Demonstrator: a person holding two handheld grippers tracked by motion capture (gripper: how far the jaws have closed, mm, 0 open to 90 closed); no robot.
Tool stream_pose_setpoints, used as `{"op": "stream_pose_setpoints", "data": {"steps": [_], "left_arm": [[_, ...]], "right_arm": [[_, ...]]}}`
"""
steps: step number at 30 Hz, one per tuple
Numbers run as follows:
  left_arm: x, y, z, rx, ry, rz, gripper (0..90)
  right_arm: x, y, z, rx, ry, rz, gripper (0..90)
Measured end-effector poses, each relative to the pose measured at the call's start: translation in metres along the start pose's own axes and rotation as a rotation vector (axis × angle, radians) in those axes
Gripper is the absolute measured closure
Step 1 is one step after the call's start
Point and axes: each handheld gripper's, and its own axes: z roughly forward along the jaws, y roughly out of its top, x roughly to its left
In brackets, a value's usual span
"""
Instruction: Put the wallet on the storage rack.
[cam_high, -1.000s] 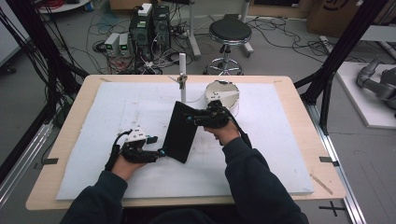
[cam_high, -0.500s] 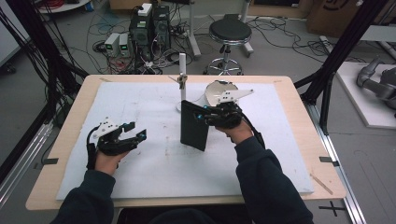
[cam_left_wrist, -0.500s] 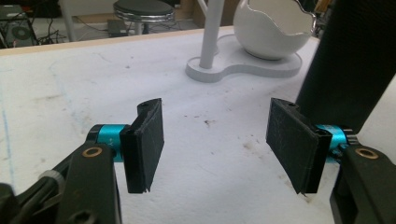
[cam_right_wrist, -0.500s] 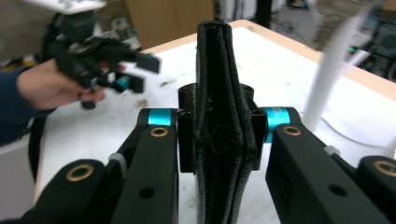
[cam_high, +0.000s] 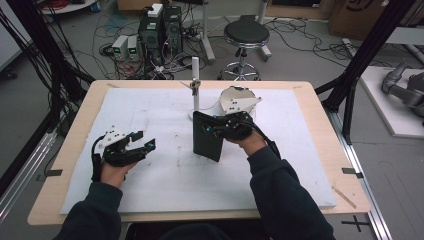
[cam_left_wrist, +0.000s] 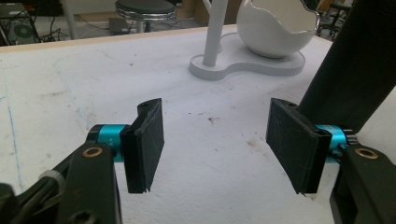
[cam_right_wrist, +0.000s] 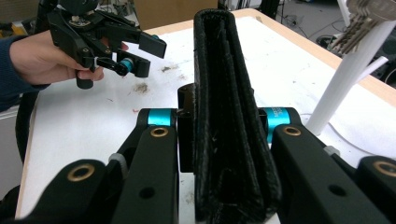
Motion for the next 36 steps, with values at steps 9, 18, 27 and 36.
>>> {"op": "stream_pose_setpoints", "data": {"steps": [9, 18, 27, 36], "left_arm": [[0.0, -0.001, 0.001, 0.008, -0.003, 0.002, 37.3], [0.0, -0.001, 0.002, 0.017, -0.004, 0.004, 37.4], [-0.001, -0.002, 0.003, 0.018, -0.004, -0.001, 37.5], [-0.001, -0.003, 0.005, 0.028, -0.009, 0.002, 37.5]], "right_arm": [[-0.014, 0.024, -0.022, -0.046, -0.022, -0.084, 74.4], [-0.028, 0.064, -0.059, -0.08, -0.104, -0.229, 75.0], [-0.042, 0.087, -0.08, -0.1, -0.172, -0.385, 74.8], [-0.072, 0.082, -0.086, -0.098, -0.239, -0.378, 74.8]]}}
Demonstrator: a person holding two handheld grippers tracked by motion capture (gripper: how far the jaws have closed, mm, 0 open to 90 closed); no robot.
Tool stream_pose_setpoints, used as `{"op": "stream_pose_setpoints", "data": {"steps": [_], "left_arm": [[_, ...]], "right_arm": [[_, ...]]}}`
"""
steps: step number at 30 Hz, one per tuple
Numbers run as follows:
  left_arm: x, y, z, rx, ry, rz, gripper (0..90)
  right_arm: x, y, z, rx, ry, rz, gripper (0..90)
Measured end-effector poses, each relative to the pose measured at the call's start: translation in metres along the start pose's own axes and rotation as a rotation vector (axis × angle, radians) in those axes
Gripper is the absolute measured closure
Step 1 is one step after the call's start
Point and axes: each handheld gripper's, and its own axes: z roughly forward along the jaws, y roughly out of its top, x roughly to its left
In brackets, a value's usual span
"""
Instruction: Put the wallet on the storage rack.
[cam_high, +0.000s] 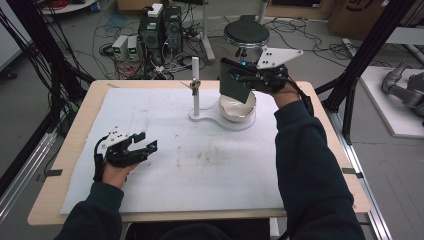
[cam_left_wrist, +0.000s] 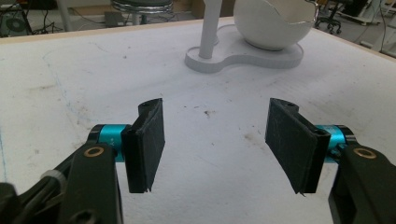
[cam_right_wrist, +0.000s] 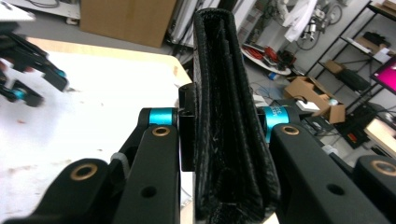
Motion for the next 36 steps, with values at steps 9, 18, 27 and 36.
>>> {"op": "stream_pose_setpoints", "data": {"steps": [9, 18, 27, 36], "left_arm": [[-0.001, -0.001, 0.0, 0.006, 0.0, 0.001, 37.5], [-0.001, -0.001, 0.001, 0.01, -0.002, -0.001, 37.5], [-0.001, -0.001, 0.0, 0.009, -0.005, 0.001, 37.5], [-0.002, -0.002, 0.0, 0.008, -0.004, 0.0, 37.5]], "right_arm": [[-0.007, -0.027, 0.017, 0.07, -0.004, 0.004, 74.7], [-0.003, -0.042, 0.035, 0.17, 0.007, -0.034, 74.5], [0.002, -0.066, 0.044, 0.247, 0.007, -0.004, 74.0], [0.004, -0.069, 0.05, 0.307, 0.036, 0.064, 61.3]]}}
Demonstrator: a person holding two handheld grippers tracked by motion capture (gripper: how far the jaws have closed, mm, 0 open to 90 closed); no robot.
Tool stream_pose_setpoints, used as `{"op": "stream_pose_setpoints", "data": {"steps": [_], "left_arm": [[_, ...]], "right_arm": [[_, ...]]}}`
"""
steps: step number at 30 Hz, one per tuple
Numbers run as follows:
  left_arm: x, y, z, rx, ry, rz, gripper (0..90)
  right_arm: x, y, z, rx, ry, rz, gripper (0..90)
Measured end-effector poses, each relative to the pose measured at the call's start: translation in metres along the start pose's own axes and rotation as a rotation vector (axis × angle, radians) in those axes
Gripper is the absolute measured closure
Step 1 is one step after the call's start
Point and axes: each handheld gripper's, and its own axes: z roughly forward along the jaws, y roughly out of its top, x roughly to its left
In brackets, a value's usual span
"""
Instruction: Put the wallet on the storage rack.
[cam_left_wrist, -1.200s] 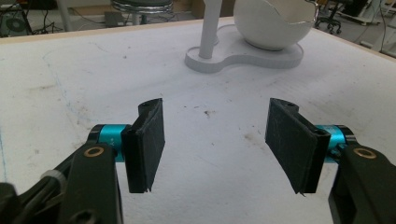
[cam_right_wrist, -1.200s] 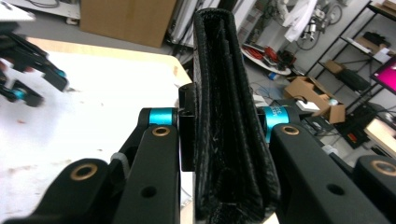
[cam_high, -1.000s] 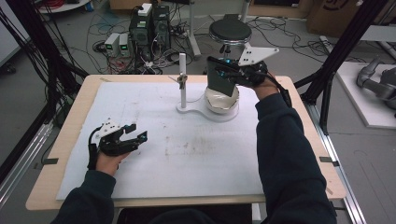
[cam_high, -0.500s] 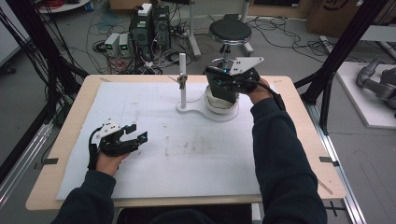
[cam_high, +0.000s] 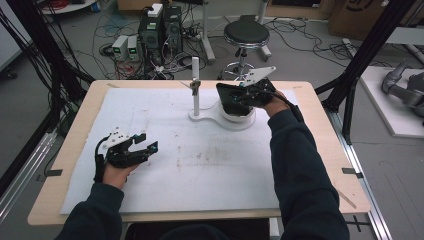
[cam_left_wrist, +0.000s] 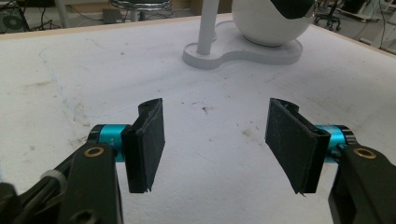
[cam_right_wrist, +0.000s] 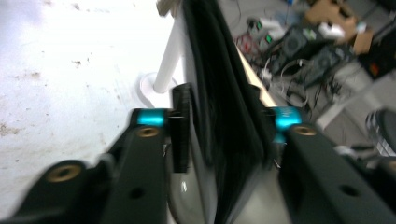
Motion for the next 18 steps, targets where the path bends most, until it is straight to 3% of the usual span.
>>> {"op": "stream_pose_setpoints", "data": {"steps": [3, 9, 11, 14, 18], "left_arm": [[0.0, 0.0, 0.0, 0.001, -0.003, 0.003, 37.5], [-0.001, 0.0, 0.0, -0.002, -0.001, 0.0, 37.5], [0.0, 0.0, 0.0, 0.001, -0.001, 0.004, 37.5], [-0.001, 0.0, 0.0, 0.0, -0.001, 0.001, 37.5], [-0.001, 0.0, 0.0, 0.0, 0.0, 0.003, 37.5]], "right_arm": [[-0.001, -0.001, -0.004, -0.005, 0.009, 0.016, 62.6], [0.002, 0.003, -0.017, -0.027, -0.012, -0.012, 63.0], [0.006, 0.005, -0.02, -0.015, -0.008, -0.038, 71.8], [0.012, 0.008, -0.021, 0.01, -0.011, -0.1, 76.0], [0.018, 0.011, -0.02, 0.022, -0.072, -0.207, 76.6]]}}
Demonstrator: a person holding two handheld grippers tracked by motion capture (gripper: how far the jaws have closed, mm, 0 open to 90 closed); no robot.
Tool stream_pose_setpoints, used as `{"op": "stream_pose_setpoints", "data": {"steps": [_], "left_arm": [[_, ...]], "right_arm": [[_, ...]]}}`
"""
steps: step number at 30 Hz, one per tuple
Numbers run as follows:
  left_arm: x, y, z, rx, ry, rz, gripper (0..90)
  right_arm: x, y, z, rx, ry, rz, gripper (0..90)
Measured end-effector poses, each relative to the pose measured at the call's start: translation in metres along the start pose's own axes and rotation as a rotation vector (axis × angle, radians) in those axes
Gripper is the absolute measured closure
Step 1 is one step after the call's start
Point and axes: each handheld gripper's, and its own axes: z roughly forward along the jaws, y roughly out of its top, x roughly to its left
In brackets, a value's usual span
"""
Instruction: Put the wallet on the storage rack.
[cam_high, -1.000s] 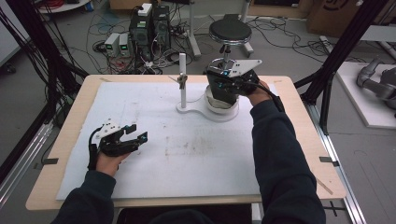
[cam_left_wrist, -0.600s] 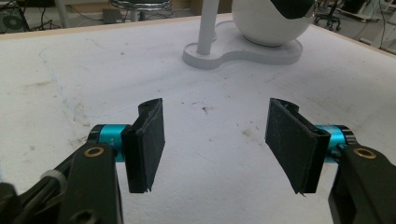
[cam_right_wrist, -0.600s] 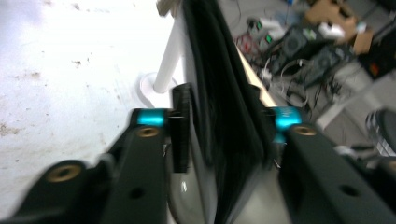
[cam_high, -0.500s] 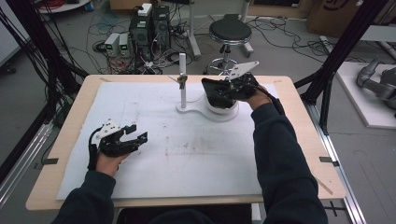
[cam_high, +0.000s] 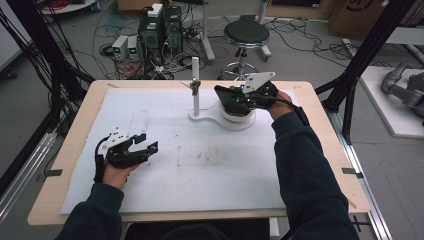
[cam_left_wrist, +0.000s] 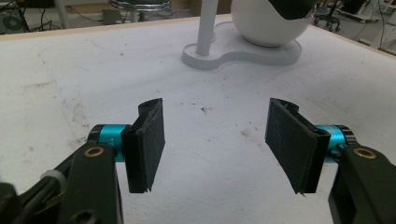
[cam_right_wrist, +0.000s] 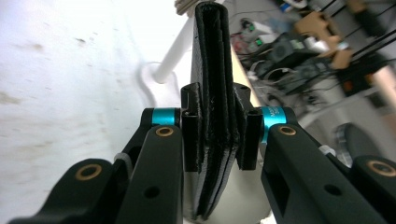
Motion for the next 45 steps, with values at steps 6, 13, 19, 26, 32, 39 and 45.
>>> {"op": "stream_pose_setpoints", "data": {"steps": [6, 13, 19, 26, 32, 39, 45], "left_arm": [[0.001, 0.0, 0.0, -0.001, 0.0, -0.004, 37.5], [0.0, 0.0, 0.0, -0.001, -0.003, -0.001, 37.5], [0.0, 0.0, 0.0, -0.003, -0.003, -0.002, 37.5], [-0.001, 0.0, 0.0, -0.004, -0.002, -0.004, 37.6], [-0.001, 0.0, 0.0, -0.003, -0.002, -0.002, 37.6], [-0.001, -0.001, 0.001, 0.0, -0.001, -0.002, 37.6], [-0.001, 0.0, 0.001, -0.001, -0.002, 0.001, 37.7]], "right_arm": [[-0.003, -0.007, 0.002, -0.002, -0.022, -0.001, 76.3], [0.007, -0.013, -0.004, 0.012, 0.106, -0.007, 74.3], [0.018, -0.032, -0.007, -0.039, 0.092, 0.075, 71.7], [0.032, -0.046, -0.005, -0.098, 0.063, 0.131, 68.7], [0.036, -0.049, -0.003, -0.087, 0.062, 0.209, 53.4], [0.043, -0.051, -0.001, -0.076, 0.093, 0.266, 41.4], [0.046, -0.047, 0.0, -0.096, 0.11, 0.254, 44.2]]}}
